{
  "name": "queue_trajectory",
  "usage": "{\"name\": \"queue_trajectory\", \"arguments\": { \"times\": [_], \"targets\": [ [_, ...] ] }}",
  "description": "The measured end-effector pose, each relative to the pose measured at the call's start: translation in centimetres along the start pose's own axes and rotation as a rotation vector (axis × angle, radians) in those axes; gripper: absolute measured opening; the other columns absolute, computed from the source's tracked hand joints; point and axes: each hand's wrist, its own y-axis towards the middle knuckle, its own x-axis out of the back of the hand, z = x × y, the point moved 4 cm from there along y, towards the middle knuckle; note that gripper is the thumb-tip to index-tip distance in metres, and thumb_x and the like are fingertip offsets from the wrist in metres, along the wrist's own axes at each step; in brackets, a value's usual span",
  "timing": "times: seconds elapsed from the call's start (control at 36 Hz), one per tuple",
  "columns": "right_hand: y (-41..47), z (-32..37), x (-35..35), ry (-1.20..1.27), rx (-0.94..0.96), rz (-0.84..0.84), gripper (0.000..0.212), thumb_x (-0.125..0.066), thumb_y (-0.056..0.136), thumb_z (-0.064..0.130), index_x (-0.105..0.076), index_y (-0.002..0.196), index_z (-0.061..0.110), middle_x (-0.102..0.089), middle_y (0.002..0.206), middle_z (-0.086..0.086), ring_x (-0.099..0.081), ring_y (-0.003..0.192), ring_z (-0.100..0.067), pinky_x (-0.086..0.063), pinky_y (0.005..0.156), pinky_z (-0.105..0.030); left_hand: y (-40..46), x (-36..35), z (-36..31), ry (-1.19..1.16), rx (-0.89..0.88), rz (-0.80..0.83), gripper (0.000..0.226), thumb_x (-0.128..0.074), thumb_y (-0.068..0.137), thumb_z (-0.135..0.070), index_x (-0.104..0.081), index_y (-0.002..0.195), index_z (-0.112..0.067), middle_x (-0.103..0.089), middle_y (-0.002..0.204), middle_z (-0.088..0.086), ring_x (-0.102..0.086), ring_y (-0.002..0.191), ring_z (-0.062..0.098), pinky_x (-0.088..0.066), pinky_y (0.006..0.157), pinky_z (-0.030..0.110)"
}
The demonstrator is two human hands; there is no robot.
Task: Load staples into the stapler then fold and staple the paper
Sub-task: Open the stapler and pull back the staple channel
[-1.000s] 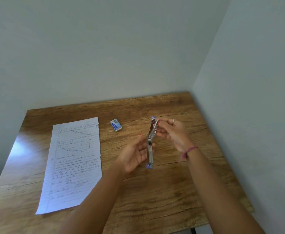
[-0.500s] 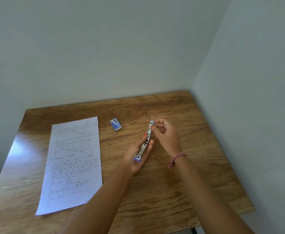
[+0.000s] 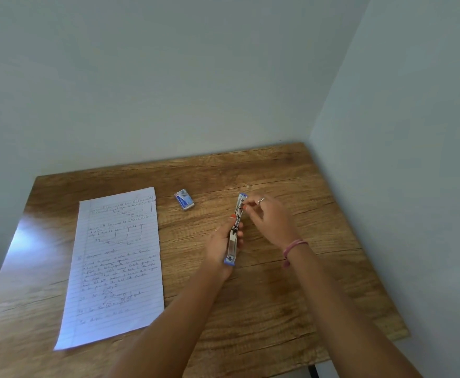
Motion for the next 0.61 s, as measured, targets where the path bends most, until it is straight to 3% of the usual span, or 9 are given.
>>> {"name": "queue_trajectory", "arguments": {
  "times": [0.36,0.47,0.61],
  "targets": [
    [0.9,-0.2,0.3,-0.035,0.006,0.023,0.016,-0.054,0.095,0.032,-0.061,0.108,0.026,-0.066,0.097,0.009,-0.061,0.081,-0.006,-0.056,0.072,-0.031,0.2,0.2,-0.1,0.073,-0.004,-0.019,0.024,-0.063,0.091,-0.023,-0.067,0.106,-0.003,-0.069,0.074,0.001,-0.057,0.053,0.006,-0.046,0.047,0.019],
    [1.1,-0.1,0.3,-0.078,0.02,0.049,0.012,-0.053,0.095,0.031,-0.06,0.103,0.026,-0.064,0.09,0.01,-0.061,0.077,-0.006,-0.056,0.069,-0.032,0.1,0.2,-0.1,0.074,-0.008,-0.009,0.03,-0.062,0.092,-0.022,-0.064,0.113,-0.001,-0.067,0.077,0.003,-0.055,0.056,0.008,-0.044,0.055,0.022],
    [1.0,0.1,0.4,-0.065,-0.016,0.074,0.011,-0.051,0.096,0.029,-0.061,0.094,0.024,-0.06,0.076,0.008,-0.056,0.065,-0.008,-0.055,0.062,-0.032,0.0,0.1,-0.1,0.085,-0.012,0.013,0.019,-0.061,0.092,-0.02,-0.067,0.102,-0.005,-0.066,0.078,0.004,-0.054,0.056,0.009,-0.044,0.052,0.02]
  ]
}}
